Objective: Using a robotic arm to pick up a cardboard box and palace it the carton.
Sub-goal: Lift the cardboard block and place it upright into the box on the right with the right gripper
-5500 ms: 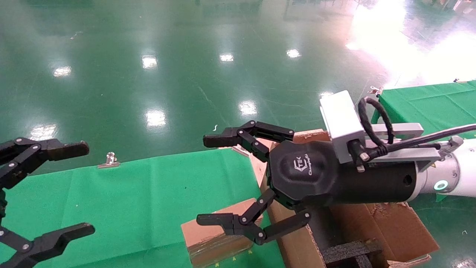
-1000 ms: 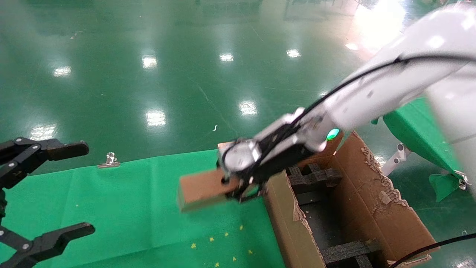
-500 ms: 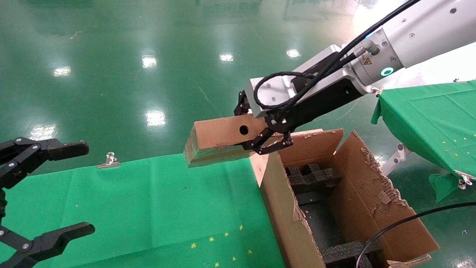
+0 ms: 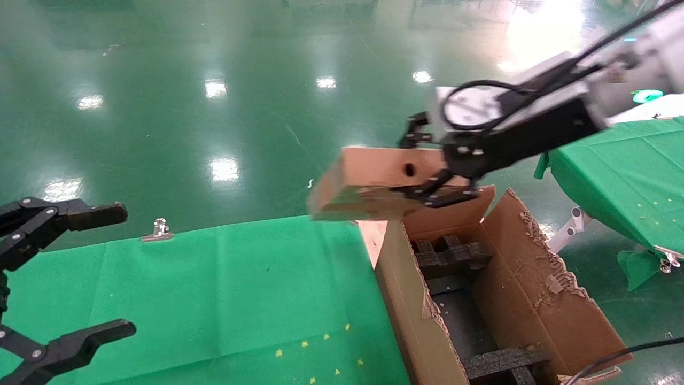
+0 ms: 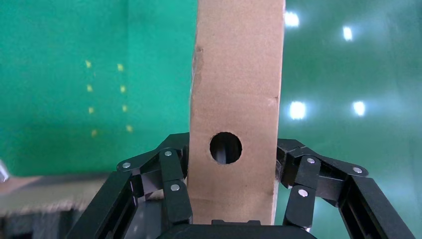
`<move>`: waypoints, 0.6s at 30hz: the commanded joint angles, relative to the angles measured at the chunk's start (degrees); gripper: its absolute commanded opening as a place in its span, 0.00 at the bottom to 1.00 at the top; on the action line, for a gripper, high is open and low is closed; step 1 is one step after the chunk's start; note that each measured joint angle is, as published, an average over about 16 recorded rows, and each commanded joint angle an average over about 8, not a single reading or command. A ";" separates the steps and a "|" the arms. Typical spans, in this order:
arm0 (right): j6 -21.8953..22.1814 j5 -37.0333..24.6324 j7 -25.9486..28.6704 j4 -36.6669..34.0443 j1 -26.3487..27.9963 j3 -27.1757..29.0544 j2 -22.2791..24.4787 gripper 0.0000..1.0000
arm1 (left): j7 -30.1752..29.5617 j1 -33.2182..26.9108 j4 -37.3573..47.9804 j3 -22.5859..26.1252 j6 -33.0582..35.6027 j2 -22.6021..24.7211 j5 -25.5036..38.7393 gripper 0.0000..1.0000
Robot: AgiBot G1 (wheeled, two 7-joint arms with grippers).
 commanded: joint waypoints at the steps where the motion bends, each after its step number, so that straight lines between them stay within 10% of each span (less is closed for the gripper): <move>1: -0.03 -0.19 0.81 0.96 1.03 -0.77 2.50 0.00 | 0.00 0.00 0.00 0.00 0.00 0.00 0.00 1.00; 18: 2.39 -1.19 5.79 5.68 -0.35 -7.43 22.12 0.00 | 0.01 0.00 0.00 0.01 0.00 0.00 -0.01 1.00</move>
